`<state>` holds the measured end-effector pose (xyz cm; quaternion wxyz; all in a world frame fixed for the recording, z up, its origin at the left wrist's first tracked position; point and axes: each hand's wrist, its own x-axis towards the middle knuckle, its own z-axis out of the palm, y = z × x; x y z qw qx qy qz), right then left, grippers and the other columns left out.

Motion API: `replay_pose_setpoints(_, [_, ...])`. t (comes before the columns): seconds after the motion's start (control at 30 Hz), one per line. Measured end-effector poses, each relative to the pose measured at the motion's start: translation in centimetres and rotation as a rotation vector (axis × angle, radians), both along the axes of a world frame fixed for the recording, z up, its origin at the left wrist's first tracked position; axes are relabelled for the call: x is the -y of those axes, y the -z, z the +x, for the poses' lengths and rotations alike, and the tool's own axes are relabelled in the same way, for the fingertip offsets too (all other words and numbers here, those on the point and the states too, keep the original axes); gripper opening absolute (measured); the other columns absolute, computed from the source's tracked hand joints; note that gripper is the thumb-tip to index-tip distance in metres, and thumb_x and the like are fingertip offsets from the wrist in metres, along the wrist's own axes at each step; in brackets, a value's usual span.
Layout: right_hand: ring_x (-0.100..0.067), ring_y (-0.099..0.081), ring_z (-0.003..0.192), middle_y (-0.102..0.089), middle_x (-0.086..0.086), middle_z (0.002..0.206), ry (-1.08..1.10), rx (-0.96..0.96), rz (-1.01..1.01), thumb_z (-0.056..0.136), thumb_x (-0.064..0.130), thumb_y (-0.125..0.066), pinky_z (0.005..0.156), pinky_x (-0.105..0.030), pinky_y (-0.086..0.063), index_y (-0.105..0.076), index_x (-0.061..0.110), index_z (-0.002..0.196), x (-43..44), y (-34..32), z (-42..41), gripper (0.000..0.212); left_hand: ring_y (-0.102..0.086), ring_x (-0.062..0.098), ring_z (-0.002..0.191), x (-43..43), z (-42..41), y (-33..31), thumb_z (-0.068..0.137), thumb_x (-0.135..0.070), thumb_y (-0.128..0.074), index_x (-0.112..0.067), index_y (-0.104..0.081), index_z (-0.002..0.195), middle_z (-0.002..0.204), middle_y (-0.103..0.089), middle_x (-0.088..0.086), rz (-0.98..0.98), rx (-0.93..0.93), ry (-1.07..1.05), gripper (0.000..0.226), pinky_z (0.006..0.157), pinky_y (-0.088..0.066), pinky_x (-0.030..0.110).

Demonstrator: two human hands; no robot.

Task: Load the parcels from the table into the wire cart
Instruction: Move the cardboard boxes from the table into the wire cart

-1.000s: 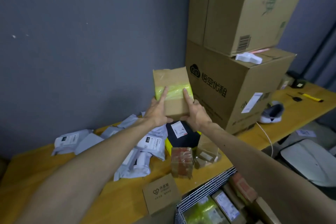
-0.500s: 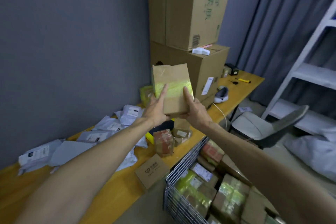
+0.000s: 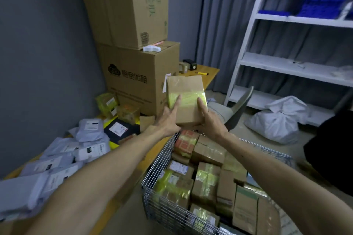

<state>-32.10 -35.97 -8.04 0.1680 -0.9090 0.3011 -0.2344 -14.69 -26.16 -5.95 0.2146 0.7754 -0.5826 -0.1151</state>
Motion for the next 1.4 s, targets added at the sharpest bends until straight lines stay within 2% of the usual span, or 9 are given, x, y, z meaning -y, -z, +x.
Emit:
replay_pose_setpoints(0.13, [-0.039,-0.052,0.123,-0.047,-0.025,0.142,0.084,0.032,0.027,0.081,0.023,-0.080,0.099,-0.047,-0.046,0.001,0.018,0.158,2.3,1.4,-5.5,0.111,-0.051,0.036,0.113,3.8,-4.6,0.7,0.079,-0.030,-0.081,-0.044,0.020,0.151,0.133,-0.034,0.019,0.032,0.037,0.100,0.124,0.095,-0.048,0.046])
replay_pose_setpoints(0.27, [-0.038,-0.050,0.126,-0.043,-0.023,0.147,0.133,0.049,0.028,0.077,0.024,-0.083,0.098,-0.049,-0.047,0.014,0.037,0.152,6.0,3.7,-11.0,0.123,-0.050,0.034,0.114,7.9,-9.9,2.0,0.076,-0.026,-0.083,-0.046,0.022,0.149,0.135,-0.032,0.019,0.033,0.062,0.151,0.129,0.096,-0.049,0.046])
replay_pose_setpoints(0.43, [-0.033,-0.052,0.125,-0.046,-0.020,0.145,0.181,0.041,0.104,0.077,0.020,-0.083,0.095,-0.030,-0.041,0.011,0.037,0.154,11.1,6.1,-18.8,0.123,-0.052,0.037,0.110,13.5,-17.4,3.7,0.079,-0.018,-0.080,-0.045,0.019,0.151,0.130,-0.035,0.020,0.089,0.048,0.203,0.126,0.095,-0.049,0.045])
replay_pose_setpoints(0.7, [-0.040,-0.058,0.114,-0.055,-0.025,0.134,0.304,-0.047,0.236,0.084,0.028,-0.077,0.091,-0.044,-0.049,0.011,0.037,0.154,15.8,10.0,-31.0,0.112,-0.045,0.039,0.126,20.8,-29.0,7.9,0.076,-0.018,-0.084,-0.043,0.015,0.152,0.144,-0.026,0.022,0.170,-0.016,0.271,0.128,0.104,-0.044,0.048])
replay_pose_setpoints(0.83, [-0.038,-0.055,0.119,-0.053,-0.024,0.136,0.393,-0.069,0.331,0.082,0.032,-0.079,0.098,-0.046,-0.047,0.015,0.045,0.149,15.9,13.2,-34.5,0.117,-0.038,0.040,0.134,22.4,-32.5,11.3,0.077,-0.016,-0.083,-0.045,0.018,0.150,0.150,-0.018,0.022,0.250,-0.063,0.343,0.128,0.110,-0.038,0.051])
replay_pose_setpoints(1.07, [-0.034,-0.054,0.119,-0.049,-0.020,0.139,0.495,-0.084,0.520,0.082,0.027,-0.079,0.096,-0.036,-0.045,0.001,0.025,0.158,13.9,20.0,-38.1,0.110,-0.038,0.041,0.135,23.6,-35.8,19.3,0.076,-0.019,-0.085,-0.054,0.022,0.144,0.151,-0.018,0.024,0.426,-0.126,0.446,0.132,0.108,-0.038,0.048])
replay_pose_setpoints(1.23, [-0.034,-0.056,0.116,-0.053,-0.023,0.134,0.570,-0.153,0.644,0.083,0.024,-0.079,0.095,-0.038,-0.047,0.001,0.026,0.158,12.1,26.4,-39.1,0.109,-0.014,0.046,0.147,23.7,-36.9,26.9,0.078,-0.023,-0.084,-0.058,0.025,0.142,0.160,-0.001,0.026,0.564,-0.187,0.525,0.131,0.116,-0.021,0.063])
replay_pose_setpoints(1.3, [-0.033,-0.056,0.115,-0.053,-0.022,0.131,0.601,-0.187,0.707,0.082,0.023,-0.079,0.091,-0.033,-0.045,0.002,0.028,0.157,11.8,28.8,-39.8,0.110,-0.017,0.045,0.146,23.5,-37.5,30.1,0.079,-0.032,-0.082,-0.057,0.027,0.142,0.161,-0.004,0.025,0.605,-0.206,0.540,0.129,0.118,-0.015,0.061])
replay_pose_setpoints(1.4, [-0.017,-0.051,0.106,-0.052,-0.019,0.131,0.652,-0.156,0.808,0.083,0.016,-0.078,0.081,-0.010,-0.035,0.000,0.028,0.157,11.2,32.4,-40.4,0.108,-0.019,0.037,0.148,22.9,-38.5,34.1,0.079,-0.036,-0.081,-0.047,0.021,0.149,0.161,-0.005,0.022,0.656,-0.280,0.553,0.124,0.118,-0.016,0.050])
